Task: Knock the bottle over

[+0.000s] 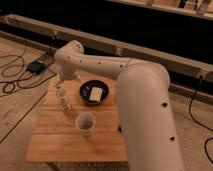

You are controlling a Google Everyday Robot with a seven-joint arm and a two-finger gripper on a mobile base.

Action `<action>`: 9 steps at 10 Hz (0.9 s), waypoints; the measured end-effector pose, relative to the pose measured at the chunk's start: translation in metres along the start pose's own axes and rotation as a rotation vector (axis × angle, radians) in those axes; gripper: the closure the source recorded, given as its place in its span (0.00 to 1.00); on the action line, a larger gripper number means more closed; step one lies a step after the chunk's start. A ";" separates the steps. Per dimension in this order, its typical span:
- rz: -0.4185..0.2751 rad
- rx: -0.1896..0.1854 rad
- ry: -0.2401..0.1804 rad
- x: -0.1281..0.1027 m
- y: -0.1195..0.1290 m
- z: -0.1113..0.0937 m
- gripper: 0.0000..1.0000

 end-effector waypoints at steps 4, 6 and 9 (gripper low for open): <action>0.038 -0.028 -0.024 -0.016 0.030 -0.003 0.20; 0.056 -0.014 -0.030 -0.030 0.036 -0.013 0.20; 0.045 0.041 -0.033 -0.049 0.021 -0.027 0.20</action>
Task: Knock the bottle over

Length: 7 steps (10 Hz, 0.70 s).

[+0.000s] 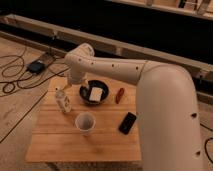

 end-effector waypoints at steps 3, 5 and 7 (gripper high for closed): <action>-0.028 0.039 -0.015 -0.015 -0.013 -0.002 0.20; -0.045 0.055 -0.031 -0.022 -0.020 0.000 0.20; -0.063 0.068 -0.044 -0.027 -0.027 0.003 0.20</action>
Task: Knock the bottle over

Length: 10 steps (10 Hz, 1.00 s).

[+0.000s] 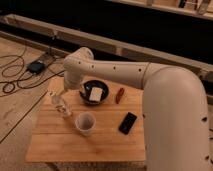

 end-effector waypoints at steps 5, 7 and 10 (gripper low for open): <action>-0.020 0.004 -0.012 0.001 -0.004 0.003 0.20; -0.022 0.003 -0.012 0.003 -0.004 0.004 0.20; -0.028 0.000 -0.014 0.006 -0.004 0.005 0.20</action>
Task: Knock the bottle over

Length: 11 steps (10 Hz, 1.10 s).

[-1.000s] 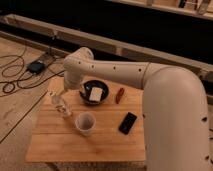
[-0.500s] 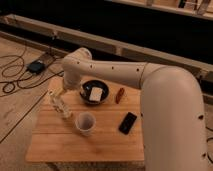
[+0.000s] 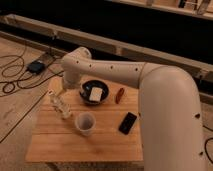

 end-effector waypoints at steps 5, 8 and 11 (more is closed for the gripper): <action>-0.012 0.006 -0.008 0.003 -0.007 0.005 0.20; -0.009 0.006 -0.007 0.004 -0.006 0.006 0.20; -0.009 0.006 -0.008 0.004 -0.006 0.007 0.20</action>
